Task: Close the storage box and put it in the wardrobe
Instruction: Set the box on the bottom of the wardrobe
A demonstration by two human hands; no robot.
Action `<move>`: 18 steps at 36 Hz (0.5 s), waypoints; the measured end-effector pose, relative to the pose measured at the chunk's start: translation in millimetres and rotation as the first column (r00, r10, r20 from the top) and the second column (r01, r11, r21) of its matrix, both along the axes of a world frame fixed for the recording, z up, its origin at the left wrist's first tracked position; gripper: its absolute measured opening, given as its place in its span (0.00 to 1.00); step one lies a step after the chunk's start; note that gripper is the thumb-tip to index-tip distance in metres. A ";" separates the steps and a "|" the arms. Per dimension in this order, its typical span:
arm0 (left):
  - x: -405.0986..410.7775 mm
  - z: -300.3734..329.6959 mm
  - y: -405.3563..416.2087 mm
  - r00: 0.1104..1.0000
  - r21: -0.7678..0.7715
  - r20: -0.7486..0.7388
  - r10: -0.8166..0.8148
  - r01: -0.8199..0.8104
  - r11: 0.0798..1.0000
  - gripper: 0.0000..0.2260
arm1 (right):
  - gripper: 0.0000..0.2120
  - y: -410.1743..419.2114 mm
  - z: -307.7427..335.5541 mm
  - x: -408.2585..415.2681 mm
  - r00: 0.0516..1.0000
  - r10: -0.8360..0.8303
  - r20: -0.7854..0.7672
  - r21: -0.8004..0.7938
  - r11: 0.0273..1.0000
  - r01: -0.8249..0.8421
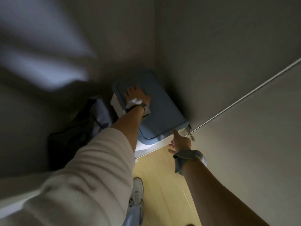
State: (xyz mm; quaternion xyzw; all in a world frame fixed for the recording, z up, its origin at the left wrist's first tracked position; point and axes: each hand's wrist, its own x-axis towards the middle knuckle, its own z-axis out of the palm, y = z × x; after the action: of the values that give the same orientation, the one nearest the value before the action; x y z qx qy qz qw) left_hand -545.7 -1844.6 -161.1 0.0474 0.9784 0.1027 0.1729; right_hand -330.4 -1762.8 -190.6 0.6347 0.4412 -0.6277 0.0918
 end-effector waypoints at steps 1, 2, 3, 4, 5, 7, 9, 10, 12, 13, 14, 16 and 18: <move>16.7 15.8 -3.0 0.999 -0.007 0.039 -0.021 0.021 1.000 0.32 | 0.25 -5.1 30.7 10.4 1.000 0.019 0.007 -0.018 1.000 -0.019; 27.6 11.5 -4.8 0.996 -0.017 0.086 -0.036 0.037 0.999 0.31 | 0.19 -7.2 37.0 14.7 0.999 0.051 0.005 -0.037 0.998 -0.051; 42.3 27.3 -8.2 0.989 -0.004 0.138 -0.053 0.054 0.999 0.31 | 0.17 -9.3 62.4 25.7 0.998 0.067 0.000 -0.044 0.997 -0.067; 56.5 39.1 -10.8 0.977 -0.001 0.199 -0.071 0.072 0.997 0.30 | 0.15 -11.7 83.7 38.6 0.996 0.091 -0.010 -0.067 0.994 -0.091; 65.2 30.1 -12.2 0.966 0.002 0.233 -0.112 0.114 0.993 0.30 | 0.14 -12.3 82.1 43.2 0.994 0.110 -0.017 -0.084 0.990 -0.111; 105.4 80.9 -17.1 0.953 0.005 0.266 -0.149 0.153 0.988 0.27 | 0.12 -17.9 123.0 69.5 0.989 0.145 -0.009 -0.080 0.986 -0.145; 144.7 124.0 -20.2 0.965 0.043 0.221 -0.141 0.134 0.990 0.21 | 0.11 -23.3 141.3 91.8 0.983 0.182 0.021 -0.074 0.981 -0.180; 165.8 151.2 -23.7 0.972 0.059 0.194 -0.133 0.124 0.991 0.18 | 0.11 -28.4 163.7 107.1 0.979 0.205 0.011 -0.076 0.976 -0.203; 198.5 177.3 -32.8 0.984 0.068 0.130 -0.124 0.116 0.991 0.14 | 0.12 -34.7 181.0 137.7 0.971 0.239 -0.001 -0.058 0.969 -0.239; 220.2 204.4 -43.8 0.989 0.073 0.067 -0.131 0.126 0.989 0.13 | 0.12 -39.6 204.7 159.3 0.966 0.258 -0.001 -0.046 0.965 -0.257; 226.9 202.9 -46.9 0.987 0.079 0.038 -0.154 0.150 0.985 0.13 | 0.12 -41.2 201.5 169.0 0.964 0.265 -0.001 -0.033 0.964 -0.265; 260.6 254.3 -64.1 0.981 0.079 -0.062 -0.185 0.189 0.979 0.14 | 0.12 -43.8 234.2 206.2 0.958 0.287 -0.010 0.004 0.958 -0.287; 280.5 296.1 -77.3 0.958 0.069 -0.177 -0.227 0.242 0.968 0.14 | 0.12 -44.7 251.5 239.4 0.952 0.307 0.002 0.020 0.951 -0.307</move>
State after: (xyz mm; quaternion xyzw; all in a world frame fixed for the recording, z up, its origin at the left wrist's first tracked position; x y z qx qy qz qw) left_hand -265.2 -1921.8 135.0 0.1791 0.9714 0.1208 0.0985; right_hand -91.1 -1807.4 61.0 0.5590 0.5408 -0.6016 0.1819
